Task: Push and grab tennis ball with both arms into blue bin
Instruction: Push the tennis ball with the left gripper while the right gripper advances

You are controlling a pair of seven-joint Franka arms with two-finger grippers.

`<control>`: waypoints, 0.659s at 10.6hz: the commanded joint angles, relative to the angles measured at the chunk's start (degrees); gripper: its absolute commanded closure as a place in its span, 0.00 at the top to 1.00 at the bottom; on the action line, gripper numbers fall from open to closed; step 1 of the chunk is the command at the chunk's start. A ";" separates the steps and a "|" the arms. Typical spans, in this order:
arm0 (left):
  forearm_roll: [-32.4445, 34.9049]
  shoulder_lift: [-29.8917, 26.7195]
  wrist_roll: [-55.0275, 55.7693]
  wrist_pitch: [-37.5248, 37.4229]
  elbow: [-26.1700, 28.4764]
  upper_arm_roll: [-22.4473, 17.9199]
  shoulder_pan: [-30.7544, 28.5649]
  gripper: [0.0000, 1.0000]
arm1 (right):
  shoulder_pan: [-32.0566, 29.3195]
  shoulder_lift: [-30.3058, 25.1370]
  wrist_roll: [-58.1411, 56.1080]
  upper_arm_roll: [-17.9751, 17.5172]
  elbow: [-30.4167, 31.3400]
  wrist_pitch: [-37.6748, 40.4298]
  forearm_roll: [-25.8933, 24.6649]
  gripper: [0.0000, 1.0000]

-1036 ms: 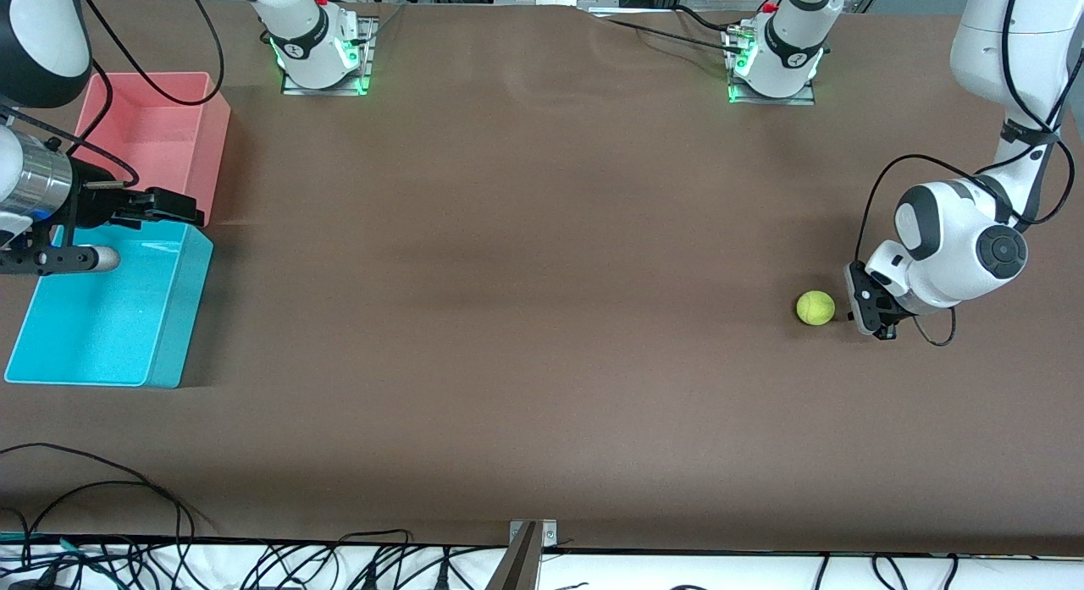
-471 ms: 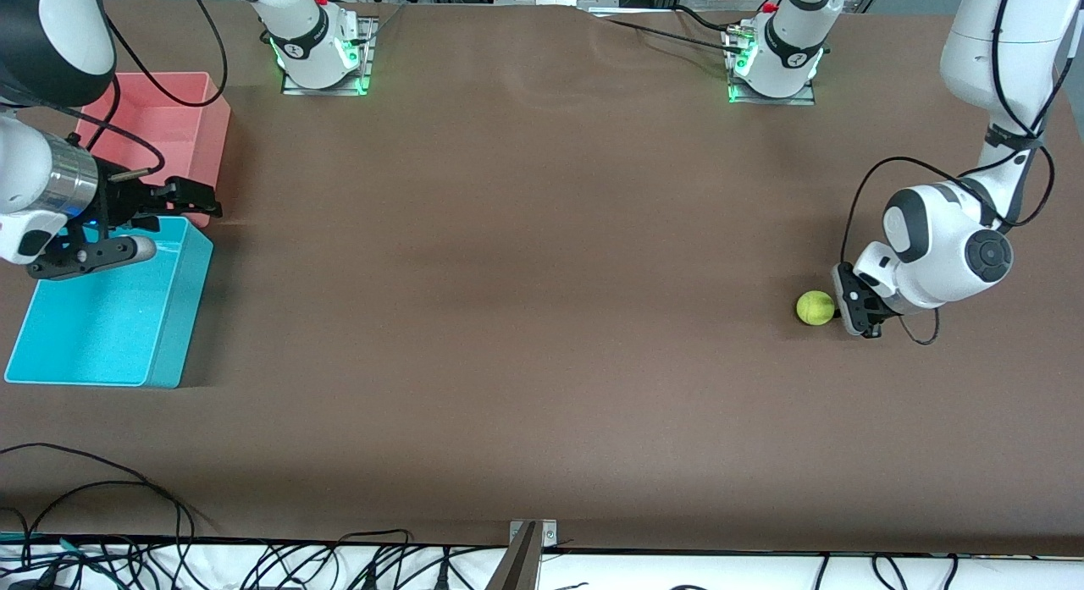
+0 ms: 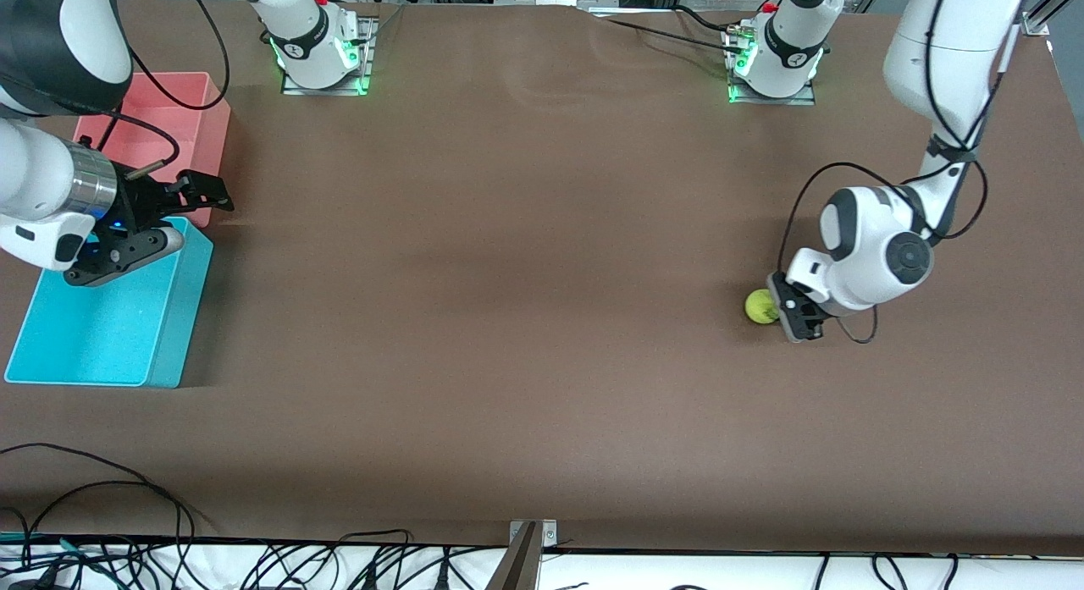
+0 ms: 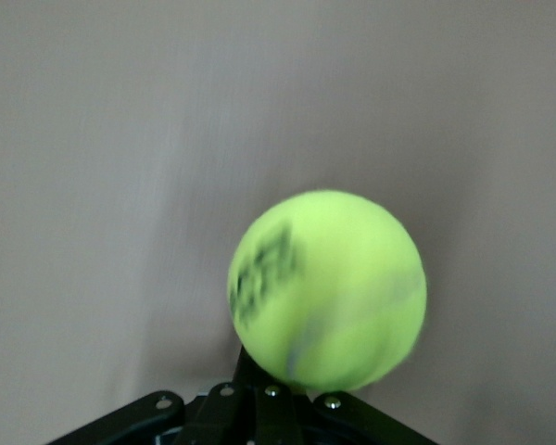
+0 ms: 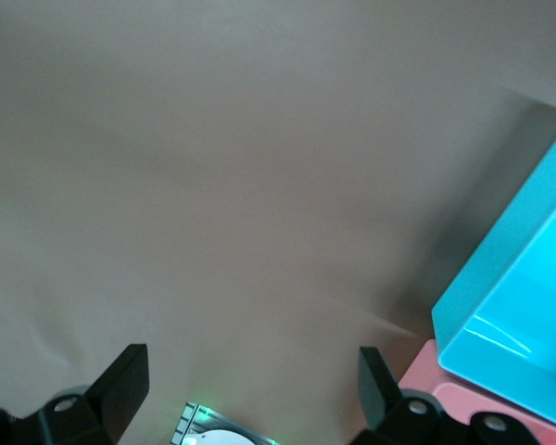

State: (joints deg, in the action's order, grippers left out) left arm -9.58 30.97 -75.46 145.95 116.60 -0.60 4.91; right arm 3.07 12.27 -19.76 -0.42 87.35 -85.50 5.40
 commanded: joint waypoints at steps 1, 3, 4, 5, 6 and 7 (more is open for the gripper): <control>-0.80 1.38 4.10 0.39 -1.73 -0.45 1.51 0.00 | -0.35 0.92 -4.48 0.16 0.53 0.33 2.69 1.00; -0.71 0.59 1.57 -0.13 -1.56 -0.45 -1.55 0.00 | -0.09 1.79 -7.22 0.07 2.46 0.16 2.78 1.00; -0.71 -0.37 -0.63 -0.22 -1.29 -0.45 -2.88 0.00 | -0.17 2.14 -8.01 0.07 3.60 -0.97 2.78 1.00; -0.79 -2.12 -2.04 -1.88 -0.94 -0.45 -3.50 0.00 | -0.17 2.23 -9.32 0.07 4.92 -2.73 2.78 1.00; -0.71 -4.84 -2.14 -5.20 -0.77 -0.63 -3.50 0.00 | -0.09 2.15 -9.42 0.07 6.58 -4.83 2.78 1.00; 0.77 -8.26 -1.97 -6.28 0.63 -0.72 -3.50 0.00 | -0.09 2.15 -9.42 -0.02 8.52 -7.55 2.78 1.00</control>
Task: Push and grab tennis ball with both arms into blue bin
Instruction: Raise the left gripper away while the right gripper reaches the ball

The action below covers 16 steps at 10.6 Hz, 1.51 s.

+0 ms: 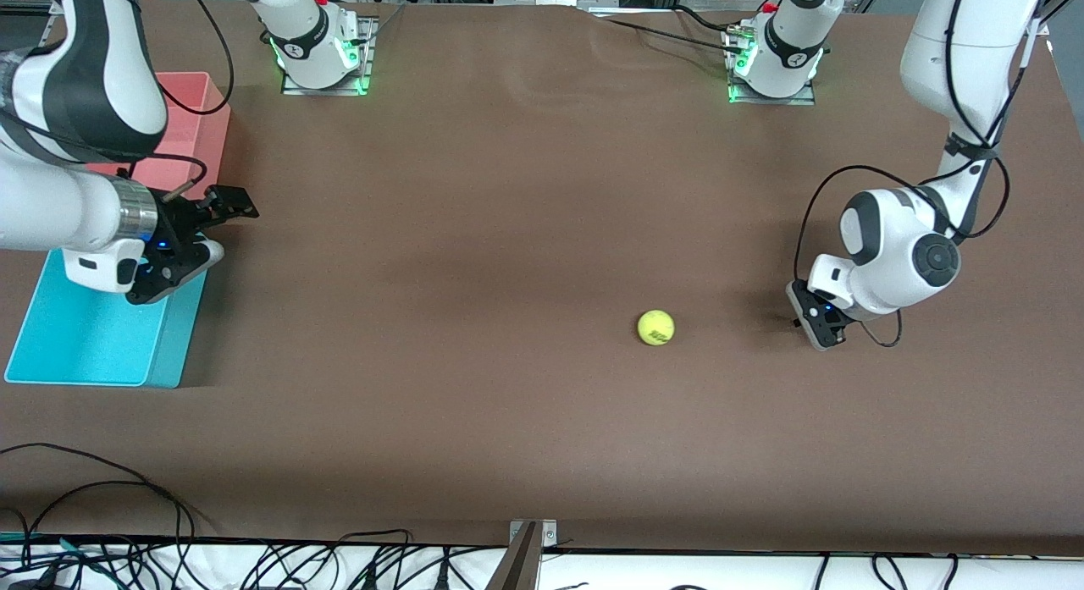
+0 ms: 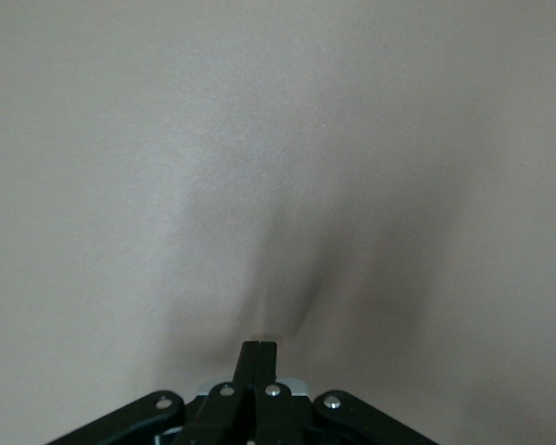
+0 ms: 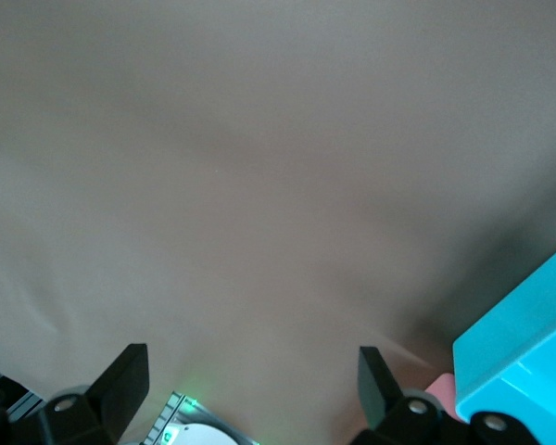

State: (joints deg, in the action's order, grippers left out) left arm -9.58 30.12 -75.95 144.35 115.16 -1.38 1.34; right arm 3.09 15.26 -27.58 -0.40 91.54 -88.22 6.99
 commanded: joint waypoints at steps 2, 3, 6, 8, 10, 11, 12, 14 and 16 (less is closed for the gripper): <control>4.29 -12.52 -1.04 -4.87 4.01 0.06 0.07 0.00 | 0.16 -0.67 -1.69 -0.65 8.38 -11.51 1.19 1.00; 4.30 -14.98 -0.95 -4.87 5.16 0.06 0.07 0.00 | 0.25 0.46 -1.78 -0.83 8.92 -13.80 1.19 1.00; 4.65 -22.27 2.98 -5.13 8.76 0.06 0.07 0.00 | 0.43 4.85 -1.78 -1.62 8.40 -21.09 1.19 1.00; 4.74 -26.93 6.85 -5.13 11.57 0.06 0.07 0.00 | 0.34 7.84 -1.69 -1.89 8.13 -25.67 2.67 1.00; 4.74 -30.37 7.40 -5.92 13.25 0.06 -0.11 0.00 | 0.51 10.39 -1.78 -2.32 7.35 -28.84 5.93 1.00; 4.74 -32.12 7.83 -7.14 13.77 0.06 -0.63 0.00 | 0.51 10.84 -1.17 -3.37 7.34 -30.51 6.11 1.00; 4.83 -33.88 12.45 -9.07 14.04 0.06 -1.33 0.00 | 0.69 11.63 -0.99 -3.82 7.34 -32.35 6.20 1.00; 11.03 -37.22 26.14 -14.17 14.13 0.32 -1.43 0.00 | 0.78 13.73 -0.90 -4.34 5.68 -35.35 6.20 1.00; 12.12 -39.51 34.95 -18.21 13.87 1.90 -1.25 0.00 | 1.30 15.93 1.81 -5.04 3.57 -38.15 6.20 1.00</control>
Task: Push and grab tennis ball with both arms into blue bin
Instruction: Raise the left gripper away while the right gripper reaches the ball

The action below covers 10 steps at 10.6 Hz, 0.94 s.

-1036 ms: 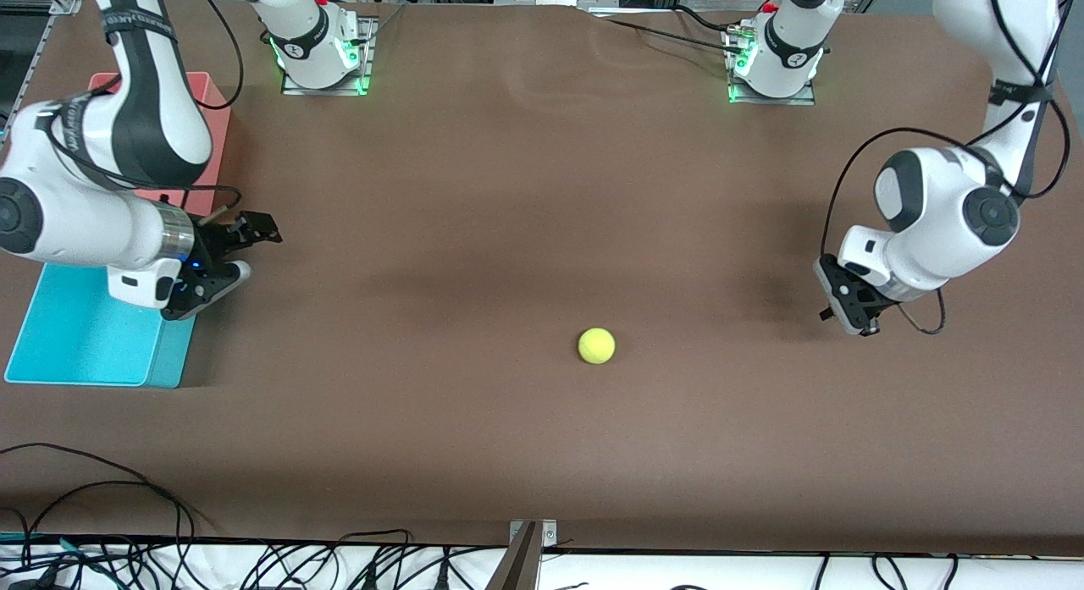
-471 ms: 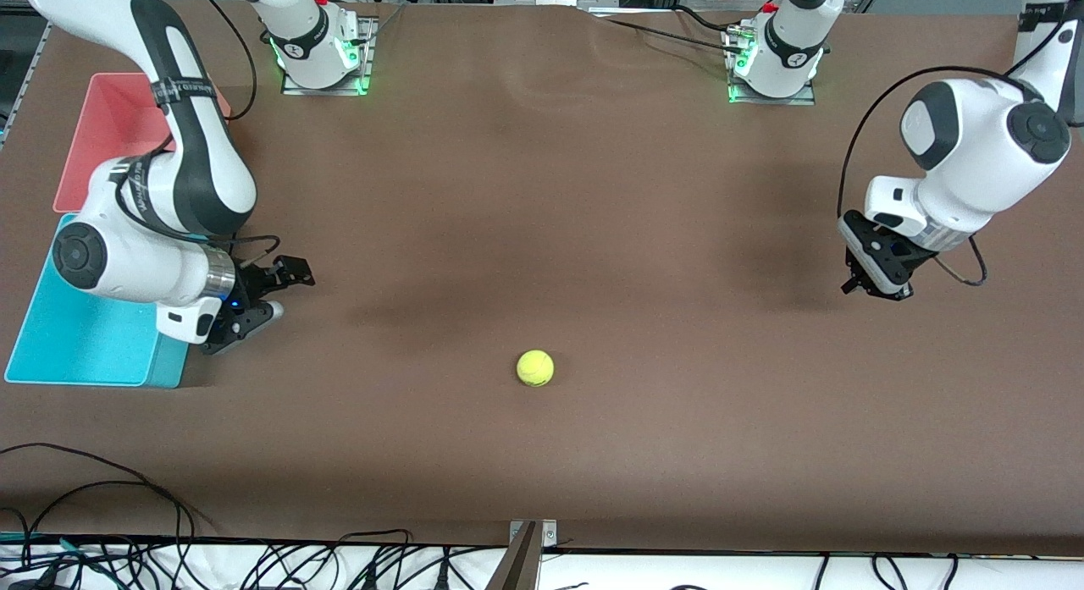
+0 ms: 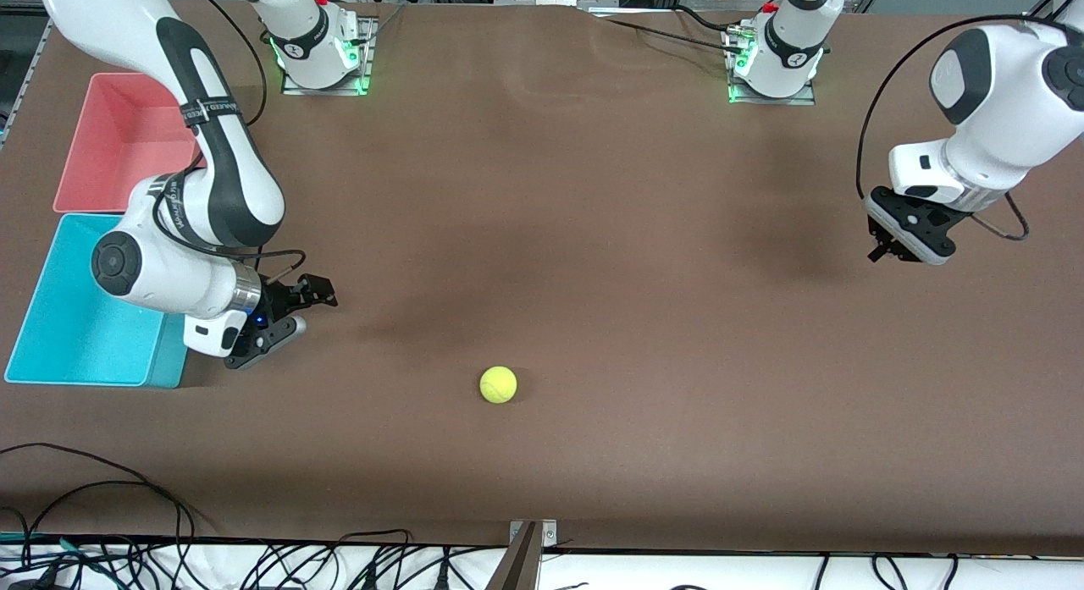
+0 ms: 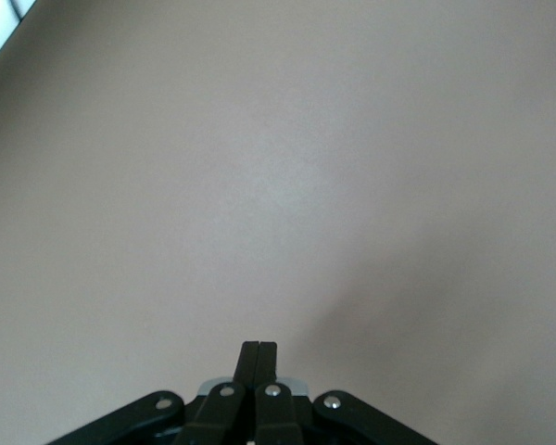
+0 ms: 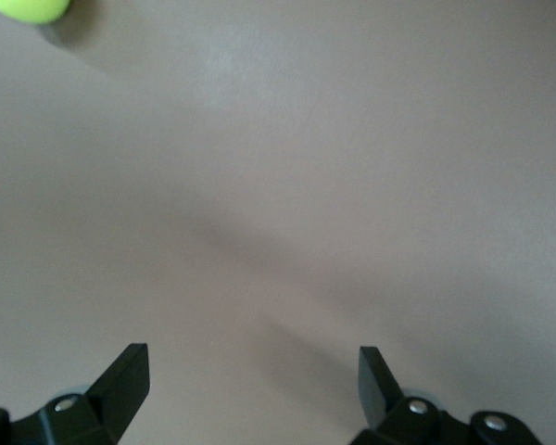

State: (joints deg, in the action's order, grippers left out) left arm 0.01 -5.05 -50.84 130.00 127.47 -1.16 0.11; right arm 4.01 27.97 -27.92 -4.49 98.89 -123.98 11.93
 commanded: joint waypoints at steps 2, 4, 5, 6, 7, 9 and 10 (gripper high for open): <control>2.62 -5.58 15.22 -6.68 0.94 1.69 0.07 0.00 | 0.38 5.59 6.36 -3.14 -5.19 -7.47 1.25 1.00; 2.71 -6.46 24.51 -10.62 -0.28 1.78 0.59 0.00 | 0.38 8.76 10.85 -5.78 -7.29 -11.96 1.25 1.00; 2.71 -6.38 29.61 -13.95 -2.29 1.86 1.29 0.00 | 0.65 10.34 13.39 -7.01 -8.61 -13.64 1.17 1.00; 2.71 -6.29 35.05 -17.03 -3.88 1.95 2.08 0.00 | 1.26 11.92 14.55 -7.37 -9.93 -15.13 1.16 1.00; 2.71 -6.11 40.76 -21.94 -6.33 2.65 2.61 0.00 | 2.13 13.15 15.60 -7.46 -11.25 -16.54 1.16 1.00; 2.80 -5.23 47.05 -27.52 -10.31 2.83 2.70 0.00 | 5.73 14.91 22.34 -7.64 -13.10 -20.40 1.16 1.00; 2.71 -5.15 47.06 -27.52 -10.57 2.83 2.62 0.00 | 7.40 15.88 25.34 -7.72 -14.41 -22.16 1.16 1.00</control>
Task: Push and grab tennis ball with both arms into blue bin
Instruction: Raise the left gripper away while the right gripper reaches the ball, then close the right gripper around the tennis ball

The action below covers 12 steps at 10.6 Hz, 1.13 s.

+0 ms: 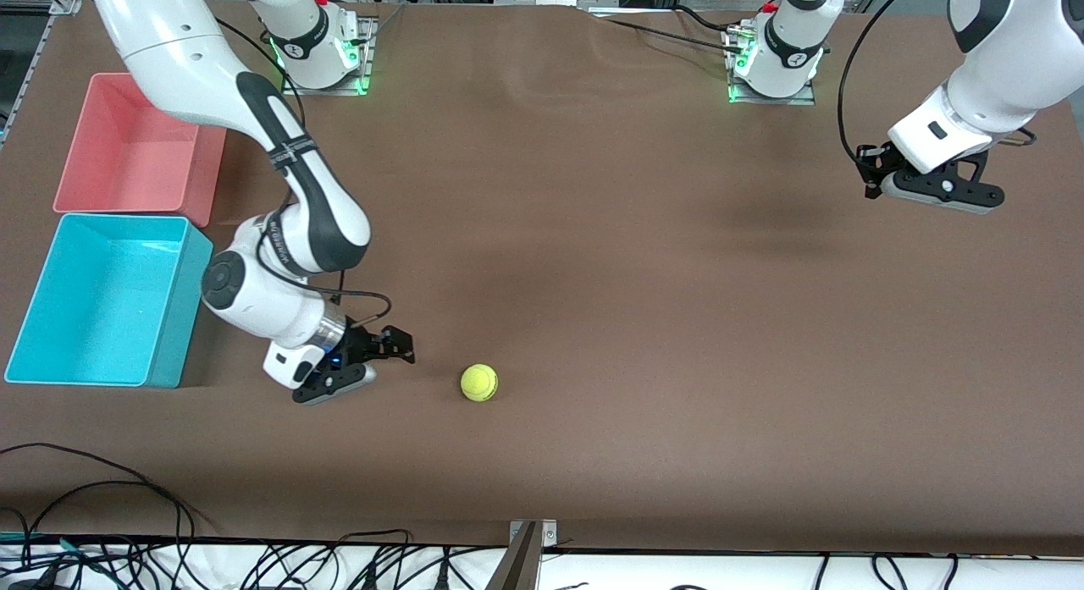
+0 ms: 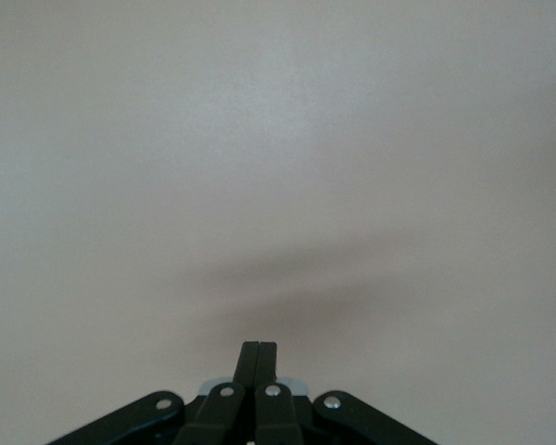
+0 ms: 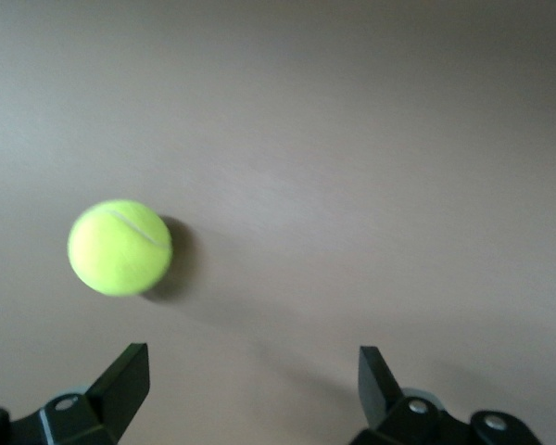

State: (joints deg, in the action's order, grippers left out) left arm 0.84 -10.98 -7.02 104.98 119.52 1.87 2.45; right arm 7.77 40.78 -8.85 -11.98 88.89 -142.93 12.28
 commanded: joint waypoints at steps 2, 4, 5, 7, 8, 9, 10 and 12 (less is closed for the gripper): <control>1.88 0.78 3.59 -2.50 -2.71 -0.20 -0.07 0.00 | 7.33 4.92 13.55 -1.72 -6.88 -6.03 0.81 1.00; 1.79 0.78 3.85 -4.94 -5.15 -0.37 -0.42 0.04 | 9.27 6.06 16.58 -1.99 -8.46 -7.62 0.64 1.00; 1.79 0.87 3.85 -7.92 -7.43 -0.46 -0.51 0.07 | 9.36 7.03 16.15 -1.99 -9.43 -7.71 0.46 1.00; 1.79 0.78 3.85 -10.58 -10.17 -0.55 -0.51 0.10 | 9.98 8.09 15.88 -1.90 -10.40 -7.71 0.11 1.00; 1.79 0.78 3.94 -11.46 -11.14 -0.46 -0.51 0.24 | 9.98 8.87 15.88 -1.82 -10.92 -7.80 0.02 1.00; 1.71 0.78 3.94 -11.90 -11.93 -0.46 -0.51 0.37 | 10.33 10.36 16.14 -1.81 -12.50 -7.97 -0.06 1.00; 1.71 0.78 3.94 -11.99 -12.20 -0.46 -0.51 0.38 | 10.77 11.07 16.06 -1.73 -13.21 -9.02 -0.33 1.00; 1.71 0.78 4.03 -13.74 -13.95 -0.20 -0.51 0.59 | 10.77 12.91 15.88 -1.64 -14.09 -10.08 -1.56 1.00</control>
State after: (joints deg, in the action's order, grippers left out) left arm 0.87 -10.82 -3.81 94.14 108.64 1.38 1.79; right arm 18.04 50.14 7.11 -13.56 78.50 -151.74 11.98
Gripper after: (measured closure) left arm 0.586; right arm 0.000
